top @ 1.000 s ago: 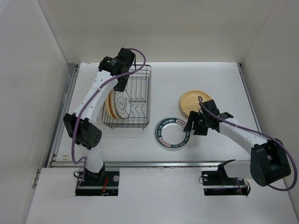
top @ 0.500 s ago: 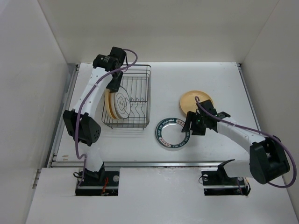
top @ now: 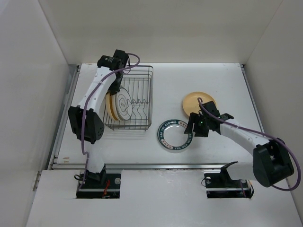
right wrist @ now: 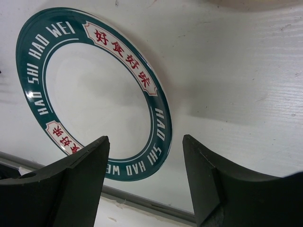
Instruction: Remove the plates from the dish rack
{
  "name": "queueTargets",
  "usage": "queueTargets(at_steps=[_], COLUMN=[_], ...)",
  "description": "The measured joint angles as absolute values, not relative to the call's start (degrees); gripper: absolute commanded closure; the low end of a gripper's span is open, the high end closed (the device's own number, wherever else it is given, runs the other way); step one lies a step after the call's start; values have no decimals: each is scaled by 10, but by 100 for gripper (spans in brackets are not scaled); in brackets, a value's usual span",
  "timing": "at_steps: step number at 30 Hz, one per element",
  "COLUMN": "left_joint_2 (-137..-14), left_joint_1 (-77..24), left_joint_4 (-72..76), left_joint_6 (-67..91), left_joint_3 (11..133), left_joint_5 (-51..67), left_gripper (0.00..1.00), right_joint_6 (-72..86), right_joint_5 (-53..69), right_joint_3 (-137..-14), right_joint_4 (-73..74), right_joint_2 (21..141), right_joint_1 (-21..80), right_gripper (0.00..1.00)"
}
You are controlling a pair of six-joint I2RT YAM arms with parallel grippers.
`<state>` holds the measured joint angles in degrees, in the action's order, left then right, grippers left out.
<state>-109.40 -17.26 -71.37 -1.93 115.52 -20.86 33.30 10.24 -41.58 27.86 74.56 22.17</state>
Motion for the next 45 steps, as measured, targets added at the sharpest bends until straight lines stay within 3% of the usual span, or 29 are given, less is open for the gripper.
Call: queueTargets(at_steps=[3,23,35,45], left_joint_2=[-1110,-1139,-1053,-1025], left_joint_1=[-171,-196,-196,-238], left_joint_4=[-716,-778,-688,-640], left_joint_6=[-16,-18,-28,-19], left_joint_3=[1155,1303,1134,1075], left_joint_5=[-232,-302,-256,-343], left_gripper=[100,100,100,100], right_joint_6=[333,333,332,332], right_joint_5=[102,83,68,54], right_joint_3=[-416,-475,-491,-491], right_joint_4=[279,284,288,290], right_joint_2=[744,743,743,743], right_joint_1=[222,225,226,226], right_gripper=[31,31,31,31])
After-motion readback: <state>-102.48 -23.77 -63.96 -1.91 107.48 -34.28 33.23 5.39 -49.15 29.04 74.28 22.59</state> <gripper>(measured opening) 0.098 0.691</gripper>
